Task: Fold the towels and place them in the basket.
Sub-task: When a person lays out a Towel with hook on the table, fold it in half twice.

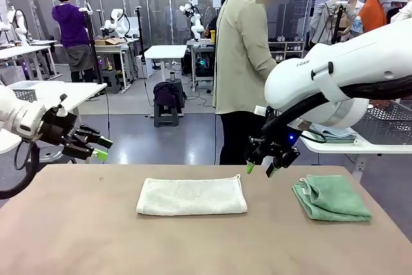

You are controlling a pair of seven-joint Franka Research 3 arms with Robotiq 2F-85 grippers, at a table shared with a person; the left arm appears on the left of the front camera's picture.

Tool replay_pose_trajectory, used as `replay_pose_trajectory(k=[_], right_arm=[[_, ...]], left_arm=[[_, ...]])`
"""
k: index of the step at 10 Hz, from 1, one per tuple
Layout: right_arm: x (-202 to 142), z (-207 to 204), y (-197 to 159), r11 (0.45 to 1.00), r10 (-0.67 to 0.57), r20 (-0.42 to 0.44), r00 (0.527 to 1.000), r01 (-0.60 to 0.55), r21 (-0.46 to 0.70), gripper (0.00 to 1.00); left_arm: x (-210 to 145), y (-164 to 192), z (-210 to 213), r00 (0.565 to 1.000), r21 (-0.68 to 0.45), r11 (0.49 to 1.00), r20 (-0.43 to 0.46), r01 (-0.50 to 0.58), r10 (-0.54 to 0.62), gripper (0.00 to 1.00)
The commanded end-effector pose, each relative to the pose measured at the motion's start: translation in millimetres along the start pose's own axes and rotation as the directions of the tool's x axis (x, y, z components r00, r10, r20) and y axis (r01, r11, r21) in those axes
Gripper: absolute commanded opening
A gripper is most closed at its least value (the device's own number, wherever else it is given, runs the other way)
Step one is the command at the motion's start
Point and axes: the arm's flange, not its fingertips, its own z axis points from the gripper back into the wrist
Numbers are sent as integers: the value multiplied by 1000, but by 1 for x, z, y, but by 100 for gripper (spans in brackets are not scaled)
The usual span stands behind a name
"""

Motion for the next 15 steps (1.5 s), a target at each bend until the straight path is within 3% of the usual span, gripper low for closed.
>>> replay_pose_trajectory(k=[1, 2, 4, 7, 10, 15], right_arm=[[2, 3, 2, 1000, -11, -6, 1000, 11, -10, 65], [2, 3, 2, 1000, -11, -6, 1000, 11, -10, 65], [0, 0, 0, 1000, 0, 0, 1000, 0, 0, 65], [20, -57, 10, 987, -109, 91, 990, 119, -111, 65], [39, -105, 4, 977, -120, 153, 981, 144, -158, 65], [61, -142, -1, 960, -155, 158, 975, 186, -207, 65]], left_arm=[[0, 0, -13, 998, -25, 1000, 64, 10, -8, 69], [5, 0, -22, 1000, -24, 1000, 24, 1, 0, 69], [0, -1, -7, 1000, -8, 1000, 25, -3, 4, 69], [0, -1, -7, 1000, -8, 1000, 25, -3, 4, 69], [0, -1, -7, 1000, -8, 1000, 25, -3, 4, 69], [0, -1, -7, 1000, -8, 1000, 25, -3, 4, 69]])
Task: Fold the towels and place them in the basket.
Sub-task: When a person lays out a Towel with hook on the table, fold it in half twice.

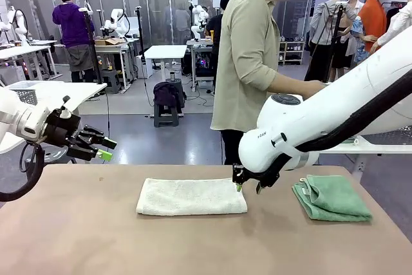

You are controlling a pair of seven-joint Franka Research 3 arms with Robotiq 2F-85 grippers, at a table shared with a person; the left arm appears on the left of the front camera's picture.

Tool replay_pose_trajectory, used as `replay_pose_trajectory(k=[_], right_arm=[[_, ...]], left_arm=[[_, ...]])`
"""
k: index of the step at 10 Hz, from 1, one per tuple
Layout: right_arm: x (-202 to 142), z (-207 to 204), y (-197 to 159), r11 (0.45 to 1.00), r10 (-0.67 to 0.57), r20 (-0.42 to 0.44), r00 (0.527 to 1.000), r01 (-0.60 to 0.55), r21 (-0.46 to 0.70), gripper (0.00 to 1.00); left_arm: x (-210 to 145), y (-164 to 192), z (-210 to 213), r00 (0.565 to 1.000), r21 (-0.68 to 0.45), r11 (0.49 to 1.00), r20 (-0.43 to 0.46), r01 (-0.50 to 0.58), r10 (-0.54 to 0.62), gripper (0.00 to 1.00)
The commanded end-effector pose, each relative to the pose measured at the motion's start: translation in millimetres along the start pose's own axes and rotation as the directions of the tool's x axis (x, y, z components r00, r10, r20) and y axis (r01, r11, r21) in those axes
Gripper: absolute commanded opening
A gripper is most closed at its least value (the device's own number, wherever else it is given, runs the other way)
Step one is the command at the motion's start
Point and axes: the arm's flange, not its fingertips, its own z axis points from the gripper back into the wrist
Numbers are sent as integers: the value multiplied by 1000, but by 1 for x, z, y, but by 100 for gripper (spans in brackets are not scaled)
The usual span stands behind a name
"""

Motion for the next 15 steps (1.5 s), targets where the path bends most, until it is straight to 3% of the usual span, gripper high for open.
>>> replay_pose_trajectory(k=[1, 11, 15], right_arm=[[10, -10, 19, 998, -50, 19, 999, 51, -32, 65], [18, -38, 38, 993, -86, -7, 996, 85, -82, 65], [17, -47, 40, 992, -81, -25, 996, 78, -97, 26]], left_arm=[[1, -1, 1, 1000, 0, 1000, 1, 3, -3, 69], [1, -1, 1, 1000, 0, 1000, 1, 3, -3, 69], [1, -1, 1, 1000, 0, 1000, 1, 3, -3, 69]])
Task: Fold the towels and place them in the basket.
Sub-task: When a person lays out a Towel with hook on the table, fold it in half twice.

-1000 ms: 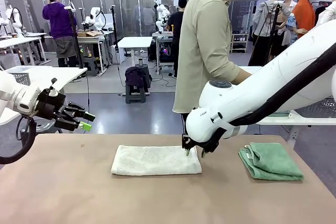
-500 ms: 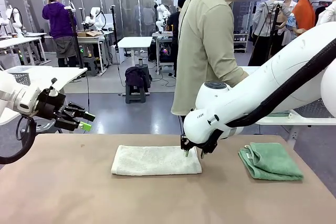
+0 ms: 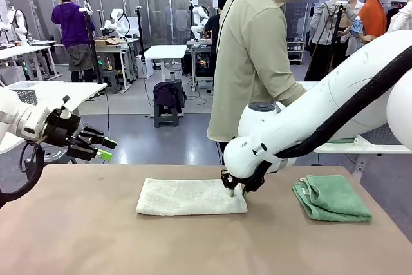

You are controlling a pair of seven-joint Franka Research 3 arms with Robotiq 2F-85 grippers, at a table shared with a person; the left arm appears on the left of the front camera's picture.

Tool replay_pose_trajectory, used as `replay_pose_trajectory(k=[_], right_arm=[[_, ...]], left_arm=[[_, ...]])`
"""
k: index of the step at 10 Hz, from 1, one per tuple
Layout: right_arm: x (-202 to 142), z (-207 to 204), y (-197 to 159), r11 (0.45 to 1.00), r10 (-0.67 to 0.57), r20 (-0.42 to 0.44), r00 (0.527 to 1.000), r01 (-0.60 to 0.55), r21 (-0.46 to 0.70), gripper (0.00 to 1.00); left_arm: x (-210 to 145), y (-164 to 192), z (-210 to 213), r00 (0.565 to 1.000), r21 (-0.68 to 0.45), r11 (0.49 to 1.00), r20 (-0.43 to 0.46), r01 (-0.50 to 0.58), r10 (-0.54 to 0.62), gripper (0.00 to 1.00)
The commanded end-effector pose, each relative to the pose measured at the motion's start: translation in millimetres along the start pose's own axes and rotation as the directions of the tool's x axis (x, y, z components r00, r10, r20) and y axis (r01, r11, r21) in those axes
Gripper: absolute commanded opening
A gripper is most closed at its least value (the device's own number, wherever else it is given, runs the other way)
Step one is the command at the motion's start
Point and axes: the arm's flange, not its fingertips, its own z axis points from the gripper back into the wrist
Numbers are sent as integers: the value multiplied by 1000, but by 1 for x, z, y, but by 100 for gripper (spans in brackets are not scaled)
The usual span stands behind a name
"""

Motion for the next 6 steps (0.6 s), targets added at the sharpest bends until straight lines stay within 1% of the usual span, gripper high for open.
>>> replay_pose_trajectory(k=[1, 2, 3, 6], right_arm=[[4, -5, 10, 998, -33, 8, 999, 33, -46, 15], [4, -5, 10, 998, -33, 8, 999, 34, -49, 6], [4, -4, 9, 998, -34, 8, 999, 34, -50, 0], [4, -5, 8, 998, -32, 2, 999, 32, -55, 0]], left_arm=[[1, -1, 1, 1000, 0, 1000, 1, 3, -3, 69], [1, -1, 1, 1000, 0, 1000, 1, 3, -3, 69], [1, -1, 1, 1000, 0, 1000, 1, 3, -3, 69], [1, -1, 1, 1000, 0, 1000, 1, 3, -3, 69]])
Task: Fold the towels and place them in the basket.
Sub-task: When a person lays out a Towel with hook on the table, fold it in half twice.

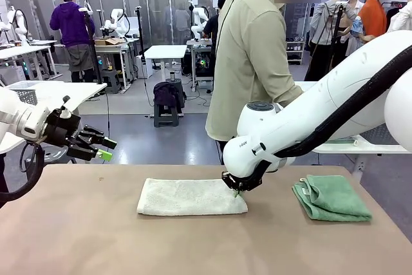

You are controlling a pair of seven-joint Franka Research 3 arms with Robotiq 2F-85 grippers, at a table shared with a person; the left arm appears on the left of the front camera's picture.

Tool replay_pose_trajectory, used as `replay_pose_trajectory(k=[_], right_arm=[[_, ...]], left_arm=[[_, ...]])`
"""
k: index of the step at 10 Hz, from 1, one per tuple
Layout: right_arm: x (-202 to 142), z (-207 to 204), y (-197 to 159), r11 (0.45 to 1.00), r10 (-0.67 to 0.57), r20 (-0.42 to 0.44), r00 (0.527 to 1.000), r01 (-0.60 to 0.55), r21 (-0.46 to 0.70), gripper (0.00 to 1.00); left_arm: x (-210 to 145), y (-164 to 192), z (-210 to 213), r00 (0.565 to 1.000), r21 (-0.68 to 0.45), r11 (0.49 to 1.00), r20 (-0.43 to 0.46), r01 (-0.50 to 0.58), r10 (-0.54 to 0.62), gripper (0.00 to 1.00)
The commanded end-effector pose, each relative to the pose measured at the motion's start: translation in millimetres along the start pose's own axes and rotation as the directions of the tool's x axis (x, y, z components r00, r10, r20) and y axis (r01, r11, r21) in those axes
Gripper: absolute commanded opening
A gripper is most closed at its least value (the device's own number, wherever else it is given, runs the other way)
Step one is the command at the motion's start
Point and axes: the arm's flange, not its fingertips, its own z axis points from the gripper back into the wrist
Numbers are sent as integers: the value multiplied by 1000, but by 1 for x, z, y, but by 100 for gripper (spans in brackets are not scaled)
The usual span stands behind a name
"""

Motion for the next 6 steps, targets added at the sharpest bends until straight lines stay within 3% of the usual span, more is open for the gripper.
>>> replay_pose_trajectory(k=[1, 6], right_arm=[[2, -4, 4, 999, -26, 5, 1000, 27, -46, 0], [2, 28, -22, 997, 25, 17, 1000, -24, -69, 0]], left_arm=[[1, -1, 1, 1000, 0, 1000, 1, 3, -3, 69], [1, -1, 1, 1000, 0, 1000, 1, 3, -3, 69]])
